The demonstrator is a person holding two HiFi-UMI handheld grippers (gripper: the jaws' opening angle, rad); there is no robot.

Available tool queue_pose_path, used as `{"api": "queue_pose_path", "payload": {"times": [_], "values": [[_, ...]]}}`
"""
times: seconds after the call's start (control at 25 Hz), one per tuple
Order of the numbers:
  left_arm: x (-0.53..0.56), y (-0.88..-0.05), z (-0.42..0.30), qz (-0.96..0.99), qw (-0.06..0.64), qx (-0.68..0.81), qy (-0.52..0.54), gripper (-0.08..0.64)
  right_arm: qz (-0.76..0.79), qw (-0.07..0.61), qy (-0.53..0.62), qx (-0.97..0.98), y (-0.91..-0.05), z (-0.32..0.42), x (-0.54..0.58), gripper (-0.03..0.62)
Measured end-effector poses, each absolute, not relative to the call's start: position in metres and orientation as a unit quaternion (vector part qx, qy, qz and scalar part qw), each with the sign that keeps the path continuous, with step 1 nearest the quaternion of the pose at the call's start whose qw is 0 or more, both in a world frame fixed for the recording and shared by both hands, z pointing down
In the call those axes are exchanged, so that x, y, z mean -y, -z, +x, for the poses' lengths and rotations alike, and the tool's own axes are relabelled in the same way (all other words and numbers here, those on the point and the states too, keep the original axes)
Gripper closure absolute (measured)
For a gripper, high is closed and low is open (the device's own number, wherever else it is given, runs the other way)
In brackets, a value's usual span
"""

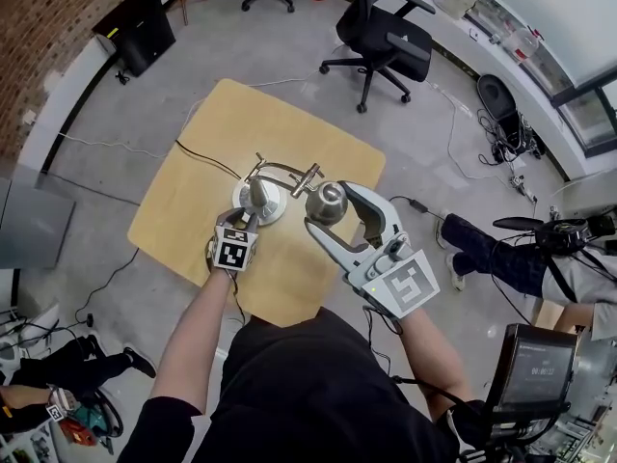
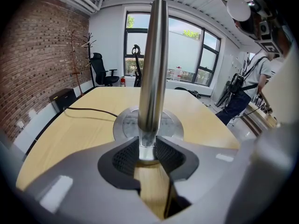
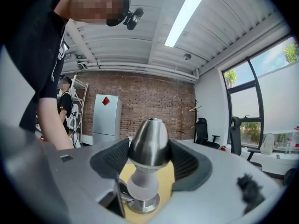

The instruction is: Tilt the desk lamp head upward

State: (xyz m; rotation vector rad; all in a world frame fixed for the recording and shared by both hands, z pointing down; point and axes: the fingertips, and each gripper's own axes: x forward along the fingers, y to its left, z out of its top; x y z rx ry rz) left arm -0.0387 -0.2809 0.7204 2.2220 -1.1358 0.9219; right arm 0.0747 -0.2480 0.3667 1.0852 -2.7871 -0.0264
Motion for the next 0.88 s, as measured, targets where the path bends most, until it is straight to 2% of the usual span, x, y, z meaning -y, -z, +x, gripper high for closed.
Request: {"api": "queue_pose_path", "payload": {"times": [0.88], "values": [[0.280,-0.725,-0.033,0.816,0.237,0.408,-0.333,0.440,0.347,0.071,0.049,0.934,-0.317,0.027,0.293,0.304]]}}
